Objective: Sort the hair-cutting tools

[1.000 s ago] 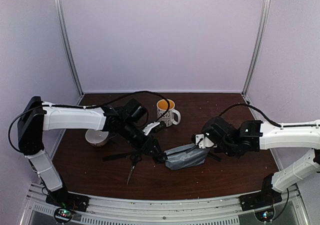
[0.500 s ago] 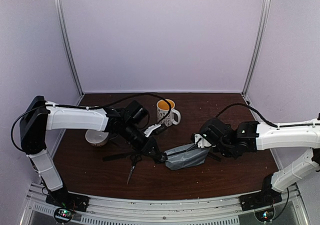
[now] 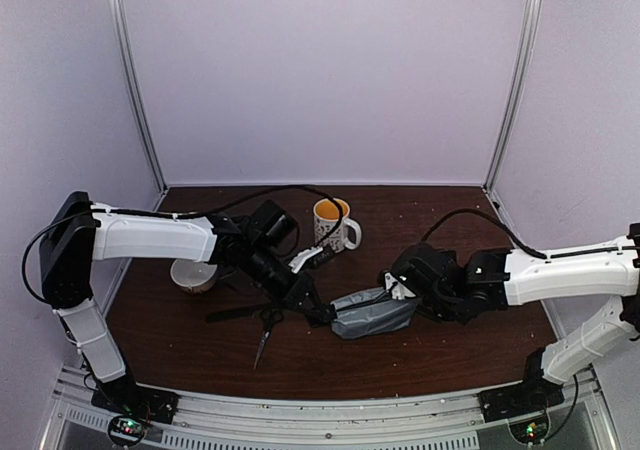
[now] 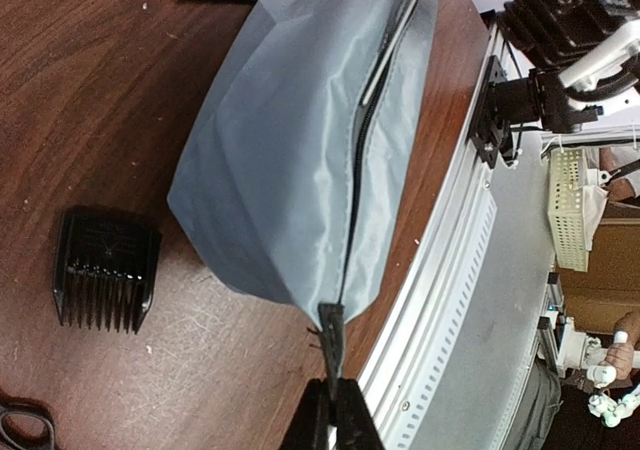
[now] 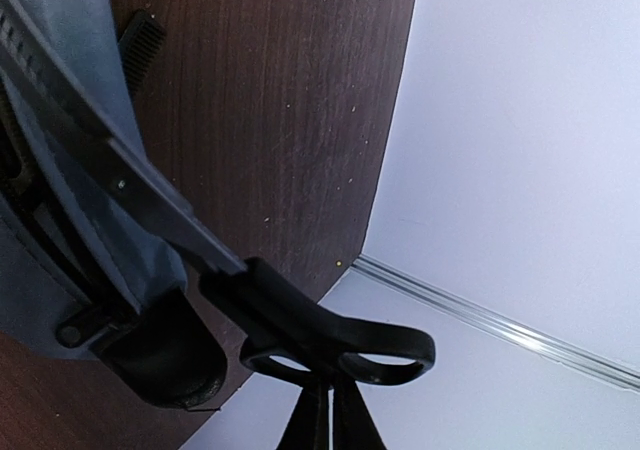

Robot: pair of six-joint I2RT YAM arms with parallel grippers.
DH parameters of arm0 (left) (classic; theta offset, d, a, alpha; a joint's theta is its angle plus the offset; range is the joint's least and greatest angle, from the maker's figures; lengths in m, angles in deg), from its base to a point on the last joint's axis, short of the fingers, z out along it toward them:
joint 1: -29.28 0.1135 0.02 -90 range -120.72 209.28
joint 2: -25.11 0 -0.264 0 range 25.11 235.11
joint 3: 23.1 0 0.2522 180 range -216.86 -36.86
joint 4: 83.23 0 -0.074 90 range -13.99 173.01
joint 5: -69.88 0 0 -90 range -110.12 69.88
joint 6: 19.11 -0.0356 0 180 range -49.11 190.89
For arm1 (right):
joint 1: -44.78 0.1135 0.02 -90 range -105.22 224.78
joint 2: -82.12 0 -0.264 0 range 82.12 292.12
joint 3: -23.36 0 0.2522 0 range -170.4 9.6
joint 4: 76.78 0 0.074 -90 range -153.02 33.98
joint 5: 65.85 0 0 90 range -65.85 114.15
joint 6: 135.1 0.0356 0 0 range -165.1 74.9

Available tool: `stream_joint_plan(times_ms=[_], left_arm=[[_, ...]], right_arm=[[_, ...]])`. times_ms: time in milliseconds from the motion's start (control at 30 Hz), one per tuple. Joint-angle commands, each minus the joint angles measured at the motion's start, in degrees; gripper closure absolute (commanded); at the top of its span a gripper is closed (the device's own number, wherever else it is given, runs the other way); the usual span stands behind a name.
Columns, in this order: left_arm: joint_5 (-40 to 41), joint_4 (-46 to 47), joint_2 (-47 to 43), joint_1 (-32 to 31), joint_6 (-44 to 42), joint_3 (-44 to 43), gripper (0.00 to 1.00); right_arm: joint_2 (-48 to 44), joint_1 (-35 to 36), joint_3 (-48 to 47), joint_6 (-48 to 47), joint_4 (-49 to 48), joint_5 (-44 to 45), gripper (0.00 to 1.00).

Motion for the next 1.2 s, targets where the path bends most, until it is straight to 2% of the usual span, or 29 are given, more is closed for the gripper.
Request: stream_joint_plan(times_ms=[0,433,567,633,767,833,1000,1167], left_arm=[[-1.98,4.22,0.26,-0.32,1.21,-0.55,0.96],[-3.2,4.65,1.25,-0.32,1.08,-1.43,0.98],[-2.71,4.71,1.33,-0.29,0.82,-1.17,0.99],[-2.44,4.74,1.49,-0.24,0.61,-1.16,0.99],[-1.96,3.84,1.84,-0.24,-0.07,-1.7,0.99],[-1.36,2.91,1.95,-0.24,-0.99,-2.17,0.99],[-0.52,0.97,2.83,-0.17,-2.96,-2.92,0.98],[-0.36,0.38,3.31,-0.15,-4.02,-3.52,0.97]], right_arm=[[0.59,1.26,1.2,-1.62,-2.69,3.32,1.0],[5.91,5.25,-1.36,-0.22,-2.28,3.47,1.0],[6.14,6.36,-2.32,3.58,0.02,1.65,1.0],[5.36,6.38,-3.43,5.44,2.8,-0.83,0.91],[1.34,4.77,-6.52,9.47,10.32,-9.99,0.68],[-1.6,2.71,-8.57,10.43,14.74,-17.4,0.63],[-6.76,-6.44,-13.27,9.44,22.29,-37.01,0.61],[-3.6,-15.51,-16.56,9.31,22.65,-51.83,0.63]])
